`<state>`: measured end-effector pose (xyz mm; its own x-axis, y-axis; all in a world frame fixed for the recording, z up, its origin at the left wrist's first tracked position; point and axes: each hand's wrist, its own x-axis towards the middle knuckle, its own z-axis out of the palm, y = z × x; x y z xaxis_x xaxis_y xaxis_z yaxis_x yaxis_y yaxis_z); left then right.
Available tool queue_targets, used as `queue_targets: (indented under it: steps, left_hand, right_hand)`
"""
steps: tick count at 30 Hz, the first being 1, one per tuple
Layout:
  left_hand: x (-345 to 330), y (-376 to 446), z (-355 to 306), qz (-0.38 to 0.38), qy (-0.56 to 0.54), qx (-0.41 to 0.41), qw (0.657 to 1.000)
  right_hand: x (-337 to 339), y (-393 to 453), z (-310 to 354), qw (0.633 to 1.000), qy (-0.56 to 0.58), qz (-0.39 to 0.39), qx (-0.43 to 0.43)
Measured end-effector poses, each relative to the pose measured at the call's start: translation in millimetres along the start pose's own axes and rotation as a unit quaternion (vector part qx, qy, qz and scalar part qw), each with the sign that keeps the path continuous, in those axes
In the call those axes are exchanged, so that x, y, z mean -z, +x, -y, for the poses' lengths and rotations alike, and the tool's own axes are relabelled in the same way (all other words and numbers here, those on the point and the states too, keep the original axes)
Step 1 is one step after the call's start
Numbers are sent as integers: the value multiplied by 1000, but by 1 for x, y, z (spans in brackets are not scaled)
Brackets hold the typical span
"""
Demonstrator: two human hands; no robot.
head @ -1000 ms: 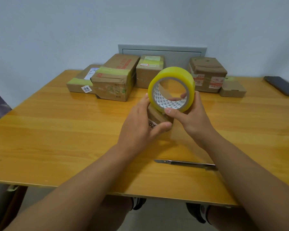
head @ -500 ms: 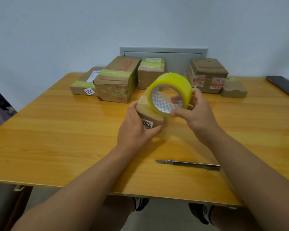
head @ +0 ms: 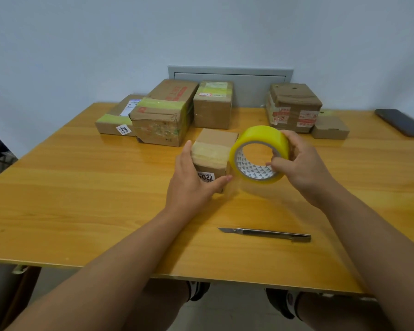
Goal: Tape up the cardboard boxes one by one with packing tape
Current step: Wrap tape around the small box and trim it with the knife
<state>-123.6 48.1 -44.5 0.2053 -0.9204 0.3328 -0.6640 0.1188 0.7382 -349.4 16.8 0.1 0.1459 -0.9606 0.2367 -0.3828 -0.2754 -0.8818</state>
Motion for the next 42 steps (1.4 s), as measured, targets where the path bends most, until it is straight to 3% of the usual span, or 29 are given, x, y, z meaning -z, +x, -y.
queue_targets:
  steps: [5,7,11,14,17,20,33,42]
  left_hand:
    - [2,0,-1,18,47,-18,999]
    - [4,2,-1,11,117,-44,992]
    - [11,9,-4,-12,330,-151,932]
    - [13,18,-9,40,382,-226,895]
    - [14,28,-13,105,395,-261,875]
    - [18,33,-17,145,358,-246,889]
    - [13,35,-14,164,354,-272,880]
    - [7,20,-20,137,387,-235,881]
  right_hand:
    - [1,0,-3,1000,-20,8,7]
    - [1,1,-4,999,-32,9,11]
    - [3,1,-5,998,-47,12,34]
    - [4,0,-3,998,-35,12,46]
    - [2,0,-3,998,-31,11,50]
    - [-1,0,-5,998,-35,10,45]
    - [-4,2,-16,999,-16,3,44]
    - [-8,2,-19,999,-4,-3,32]
